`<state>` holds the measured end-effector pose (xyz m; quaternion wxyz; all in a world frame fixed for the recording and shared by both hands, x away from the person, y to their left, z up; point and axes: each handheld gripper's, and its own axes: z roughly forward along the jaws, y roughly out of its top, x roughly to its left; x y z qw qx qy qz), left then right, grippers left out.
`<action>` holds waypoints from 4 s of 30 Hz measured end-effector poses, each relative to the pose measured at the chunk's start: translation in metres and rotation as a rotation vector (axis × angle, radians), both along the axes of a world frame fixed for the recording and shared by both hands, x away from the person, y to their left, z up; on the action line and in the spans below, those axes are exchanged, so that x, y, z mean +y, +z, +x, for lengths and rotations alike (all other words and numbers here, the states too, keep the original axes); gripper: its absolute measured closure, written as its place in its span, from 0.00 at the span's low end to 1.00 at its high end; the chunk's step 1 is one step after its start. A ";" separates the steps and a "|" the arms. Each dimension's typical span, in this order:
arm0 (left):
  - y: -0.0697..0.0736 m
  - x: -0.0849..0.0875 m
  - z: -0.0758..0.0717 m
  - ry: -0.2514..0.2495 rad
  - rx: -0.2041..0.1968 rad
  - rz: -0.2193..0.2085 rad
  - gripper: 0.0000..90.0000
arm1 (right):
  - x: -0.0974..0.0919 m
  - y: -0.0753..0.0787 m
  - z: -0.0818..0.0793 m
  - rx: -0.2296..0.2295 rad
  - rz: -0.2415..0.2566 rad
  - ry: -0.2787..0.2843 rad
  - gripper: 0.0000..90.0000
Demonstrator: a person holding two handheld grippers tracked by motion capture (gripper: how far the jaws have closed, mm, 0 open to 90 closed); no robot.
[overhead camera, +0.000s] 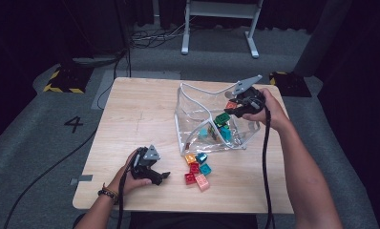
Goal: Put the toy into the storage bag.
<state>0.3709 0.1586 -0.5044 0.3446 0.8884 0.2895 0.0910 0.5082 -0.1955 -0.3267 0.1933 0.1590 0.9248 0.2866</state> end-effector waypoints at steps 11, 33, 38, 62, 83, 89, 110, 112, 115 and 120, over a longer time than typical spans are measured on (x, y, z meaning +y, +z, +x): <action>0.000 0.000 0.000 0.000 0.000 0.000 0.08 | -0.002 -0.016 0.001 0.065 -0.159 0.004 0.66; 0.000 0.000 0.000 0.002 0.000 -0.002 0.08 | -0.036 -0.018 -0.008 0.035 -0.126 0.002 0.55; 0.000 0.000 0.000 0.002 0.000 -0.002 0.08 | -0.051 -0.012 -0.024 -0.029 0.014 -0.018 0.48; 0.000 0.000 0.000 0.002 0.001 -0.002 0.08 | -0.130 -0.036 -0.097 -0.152 0.407 -0.251 0.26; 0.000 0.000 0.000 -0.001 -0.004 0.003 0.08 | -0.082 -0.140 -0.150 0.099 0.373 -0.110 0.34; 0.000 0.000 0.000 -0.001 -0.004 0.003 0.08 | -0.053 -0.146 -0.163 0.138 0.359 -0.008 0.33; 0.000 0.000 0.000 0.000 0.000 0.000 0.08 | 0.037 -0.176 -0.185 0.219 0.267 0.064 0.31; 0.000 0.000 0.000 0.000 0.000 0.000 0.08 | 0.042 -0.177 -0.184 0.201 0.275 0.078 0.30; 0.000 0.000 0.000 0.000 0.000 0.001 0.08 | 0.048 -0.179 -0.184 0.180 0.275 0.074 0.30; 0.000 0.000 0.000 0.000 0.000 0.000 0.08 | 0.055 -0.179 -0.181 0.166 0.283 0.043 0.35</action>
